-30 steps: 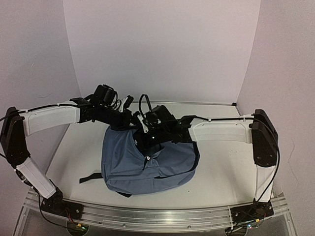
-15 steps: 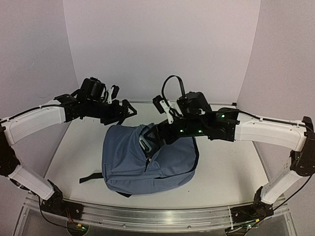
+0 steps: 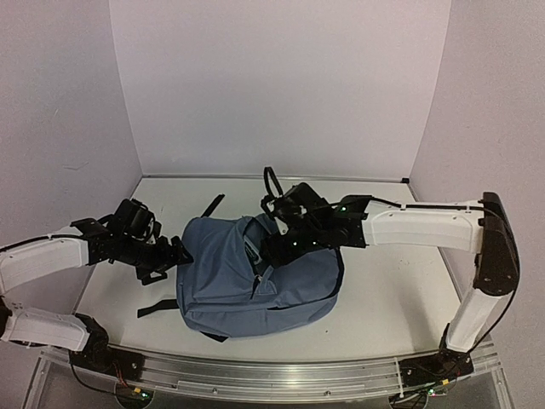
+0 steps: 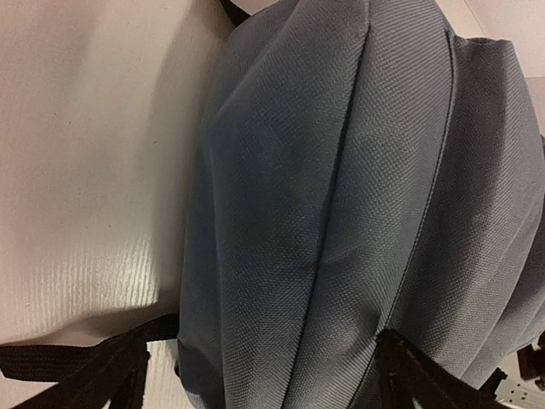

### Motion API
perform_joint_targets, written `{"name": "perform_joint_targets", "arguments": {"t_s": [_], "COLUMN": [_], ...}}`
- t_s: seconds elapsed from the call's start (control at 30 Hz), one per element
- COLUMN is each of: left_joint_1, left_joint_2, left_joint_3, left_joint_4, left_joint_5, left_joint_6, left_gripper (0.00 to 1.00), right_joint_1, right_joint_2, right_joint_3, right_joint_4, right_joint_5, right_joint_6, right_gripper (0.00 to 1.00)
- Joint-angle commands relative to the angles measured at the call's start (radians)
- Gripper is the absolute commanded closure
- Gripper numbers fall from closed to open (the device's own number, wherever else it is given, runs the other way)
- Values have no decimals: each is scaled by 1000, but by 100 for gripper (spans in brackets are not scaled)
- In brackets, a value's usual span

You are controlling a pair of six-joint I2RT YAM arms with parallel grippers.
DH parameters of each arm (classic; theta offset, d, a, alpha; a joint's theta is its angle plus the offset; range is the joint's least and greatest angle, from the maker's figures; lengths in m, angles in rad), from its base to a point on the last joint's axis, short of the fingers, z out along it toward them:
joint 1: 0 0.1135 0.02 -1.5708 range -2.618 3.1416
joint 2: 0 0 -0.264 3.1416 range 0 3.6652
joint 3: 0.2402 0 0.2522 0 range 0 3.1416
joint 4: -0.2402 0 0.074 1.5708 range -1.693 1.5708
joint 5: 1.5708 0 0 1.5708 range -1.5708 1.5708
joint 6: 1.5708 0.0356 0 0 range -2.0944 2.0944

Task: Pack the student bag
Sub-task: Place the stationery in the student bag, then adjust the student bag at the center of the board.

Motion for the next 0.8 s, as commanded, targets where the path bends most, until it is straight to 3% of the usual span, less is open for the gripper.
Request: {"name": "perform_joint_targets", "arguments": {"t_s": [0.0, 0.1, 0.13, 0.17, 0.37, 0.6, 0.63, 0.7, 0.77], "left_joint_1": [2, 2, 3, 4, 22, 112, 126, 152, 175], "left_joint_2": [-1, 63, 91, 119, 334, 604, 638, 676, 667], "left_joint_3": [-44, -62, -63, -62, 60, 366, 424, 509, 541], "left_joint_4": [194, 293, 324, 355, 477, 551, 539, 497, 469], "left_joint_5": [29, 26, 22, 18, 8, 170, 198, 238, 251], "left_joint_6": [-67, -69, -67, -66, 45, 186, 206, 233, 247], "left_gripper": [26, 41, 47, 54, 77, 87, 88, 86, 75], "right_joint_1": [-34, -35, -35, -34, -1, 31, 30, 31, 38], "right_joint_2": [68, 74, 68, 61, -3, -93, -112, -142, -175], "right_joint_3": [81, 88, 83, 72, -31, -110, -107, -88, -62], "right_joint_4": [-1, 5, 6, 7, 20, 55, 54, 38, 15], "right_joint_5": [10, -58, -77, -96, -184, -159, -144, -128, -127], "right_joint_6": [49, 61, 68, 76, 136, 227, 227, 202, 155], "right_gripper": [49, 89, 98, 100, 100, 100, 97, 81, 67]}}
